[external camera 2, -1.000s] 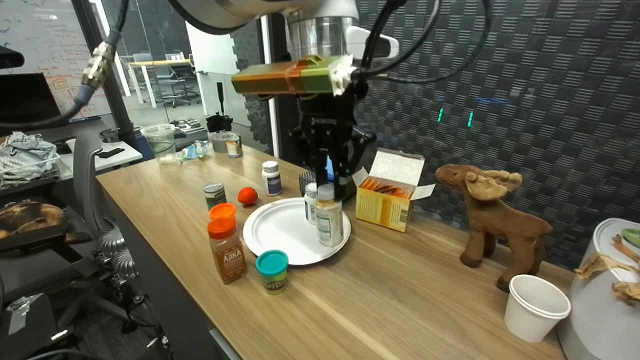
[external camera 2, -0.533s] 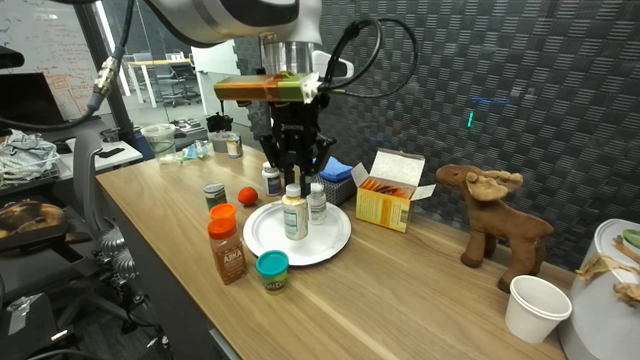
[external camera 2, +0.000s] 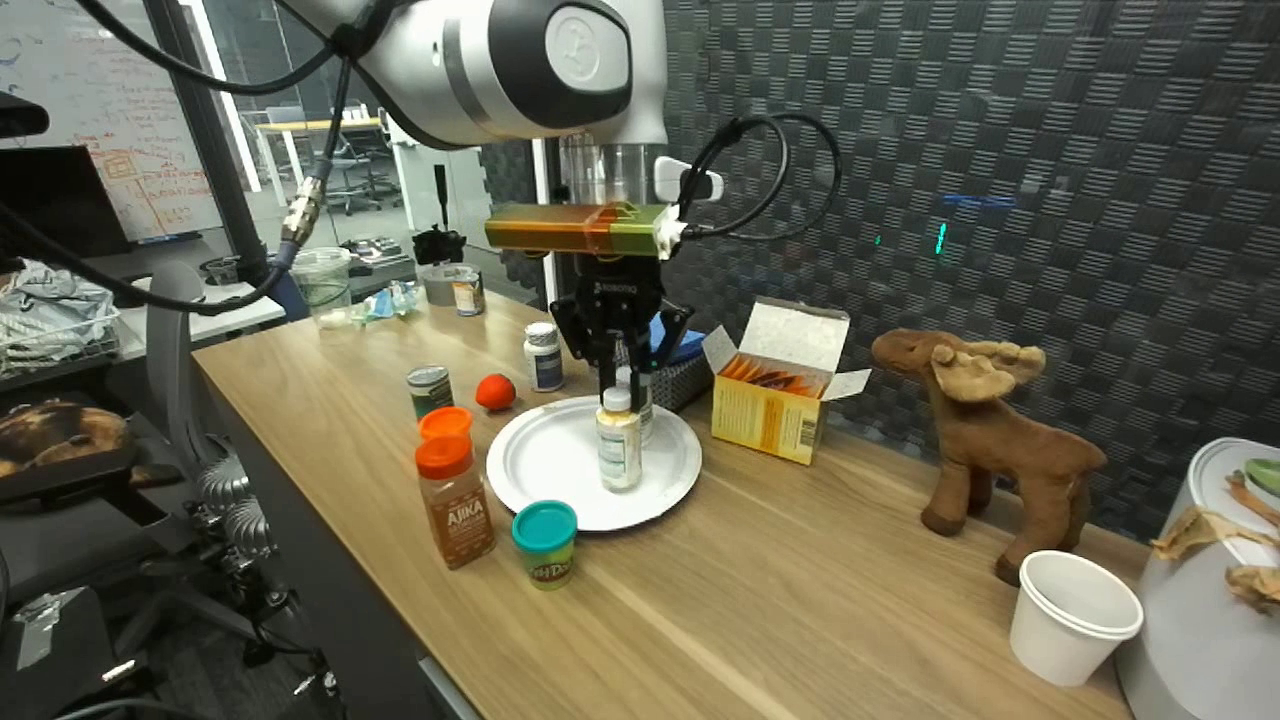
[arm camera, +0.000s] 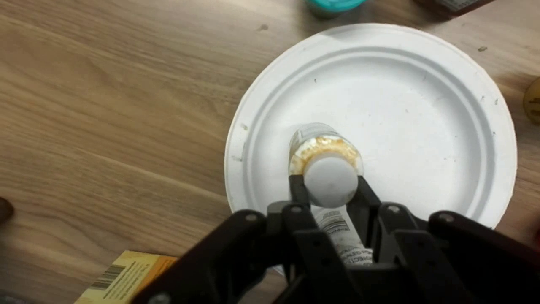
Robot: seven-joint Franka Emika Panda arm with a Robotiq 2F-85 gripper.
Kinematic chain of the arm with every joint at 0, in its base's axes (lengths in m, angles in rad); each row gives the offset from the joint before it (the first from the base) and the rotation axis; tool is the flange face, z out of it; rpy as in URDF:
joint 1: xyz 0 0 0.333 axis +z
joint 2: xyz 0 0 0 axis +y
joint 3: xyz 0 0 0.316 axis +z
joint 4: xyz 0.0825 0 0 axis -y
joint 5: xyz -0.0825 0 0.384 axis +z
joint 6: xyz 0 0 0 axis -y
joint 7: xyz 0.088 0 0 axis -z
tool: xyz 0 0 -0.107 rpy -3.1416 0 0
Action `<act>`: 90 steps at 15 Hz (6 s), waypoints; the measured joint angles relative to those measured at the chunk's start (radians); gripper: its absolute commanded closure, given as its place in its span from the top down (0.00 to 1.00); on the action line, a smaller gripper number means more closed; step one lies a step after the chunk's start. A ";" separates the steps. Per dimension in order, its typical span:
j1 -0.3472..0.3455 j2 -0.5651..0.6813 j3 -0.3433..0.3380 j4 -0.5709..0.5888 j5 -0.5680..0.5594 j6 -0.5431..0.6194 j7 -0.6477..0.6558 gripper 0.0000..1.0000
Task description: Put the bottles on the tray
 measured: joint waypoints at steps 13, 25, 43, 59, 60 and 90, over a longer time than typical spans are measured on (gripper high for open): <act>-0.027 0.083 0.000 0.117 0.038 0.001 -0.050 0.16; -0.032 0.112 0.003 0.154 0.047 -0.001 -0.068 0.92; -0.108 -0.216 -0.086 -0.191 0.158 -0.002 0.135 1.00; -0.111 -0.121 -0.077 -0.290 0.232 -0.079 0.167 1.00; -0.109 -0.115 -0.072 -0.290 0.232 -0.079 0.167 1.00; -0.086 -0.059 -0.055 -0.223 0.166 -0.040 0.237 0.28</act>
